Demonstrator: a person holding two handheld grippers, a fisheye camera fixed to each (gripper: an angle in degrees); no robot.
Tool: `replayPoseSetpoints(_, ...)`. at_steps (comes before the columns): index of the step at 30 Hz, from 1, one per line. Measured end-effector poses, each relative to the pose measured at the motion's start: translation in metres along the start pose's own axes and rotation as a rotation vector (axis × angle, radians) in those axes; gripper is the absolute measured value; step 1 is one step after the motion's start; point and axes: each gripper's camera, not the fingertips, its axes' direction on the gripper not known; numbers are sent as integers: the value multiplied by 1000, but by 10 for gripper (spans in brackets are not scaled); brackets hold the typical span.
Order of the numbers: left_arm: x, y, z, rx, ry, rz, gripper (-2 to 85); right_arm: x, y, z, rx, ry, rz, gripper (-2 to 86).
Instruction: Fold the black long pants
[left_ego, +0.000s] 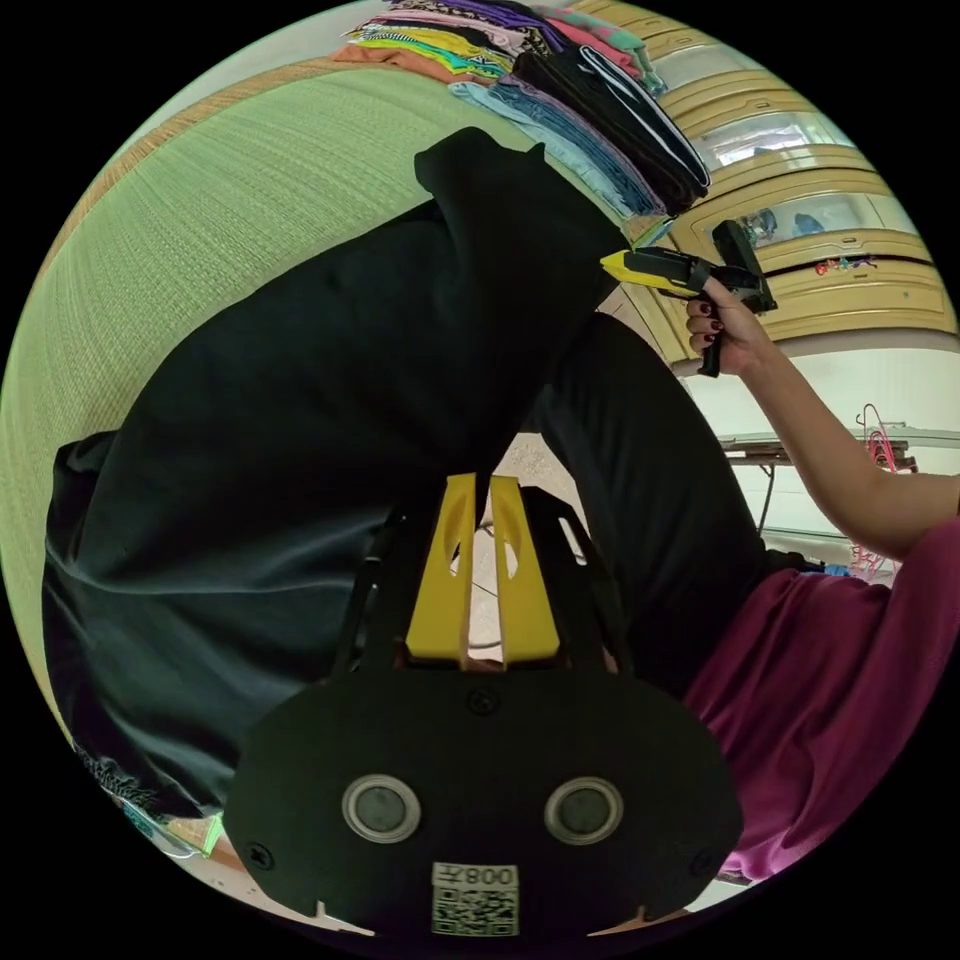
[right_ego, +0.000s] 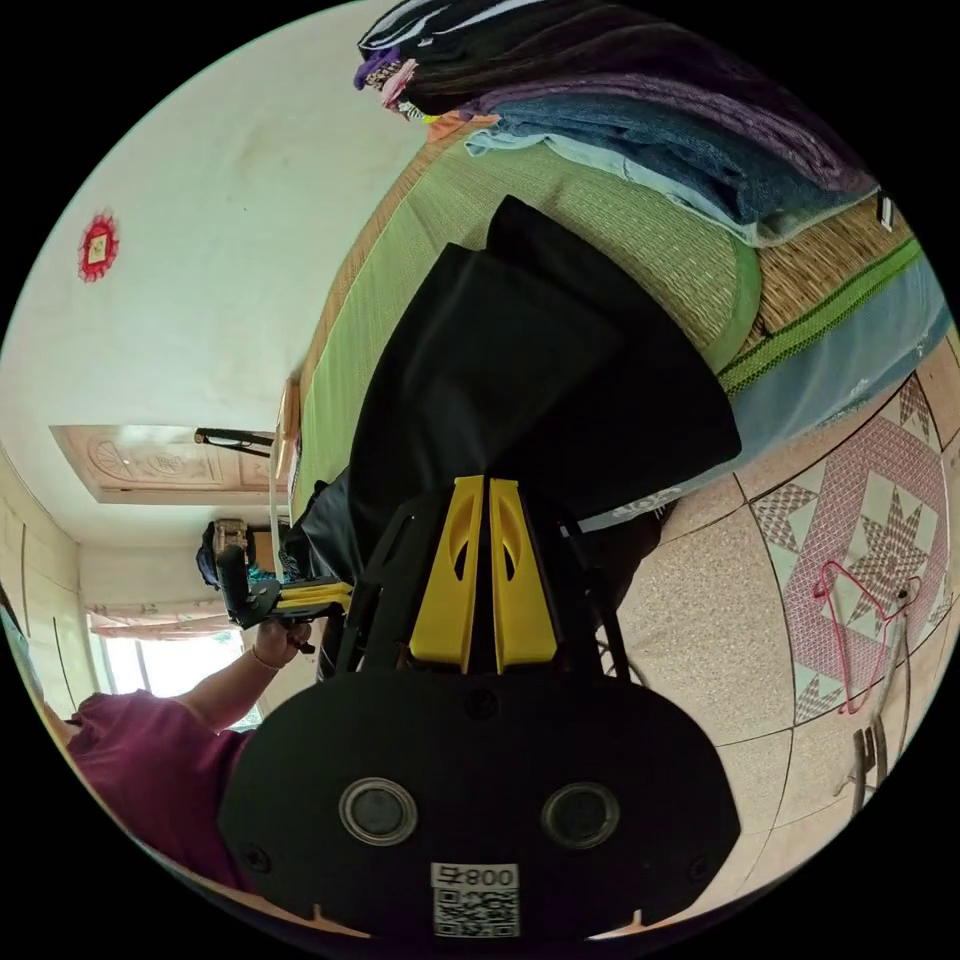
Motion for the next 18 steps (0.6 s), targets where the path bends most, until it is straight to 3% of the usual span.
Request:
replayPoseSetpoints(10, 42, -86, -48, 74, 43, 50, 50, 120, 68, 34, 107, -179, 29, 20)
replayPoseSetpoints(18, 28, -257, -62, 150, 78, -6, 76, 198, 104, 56, 182, -239, 83, 23)
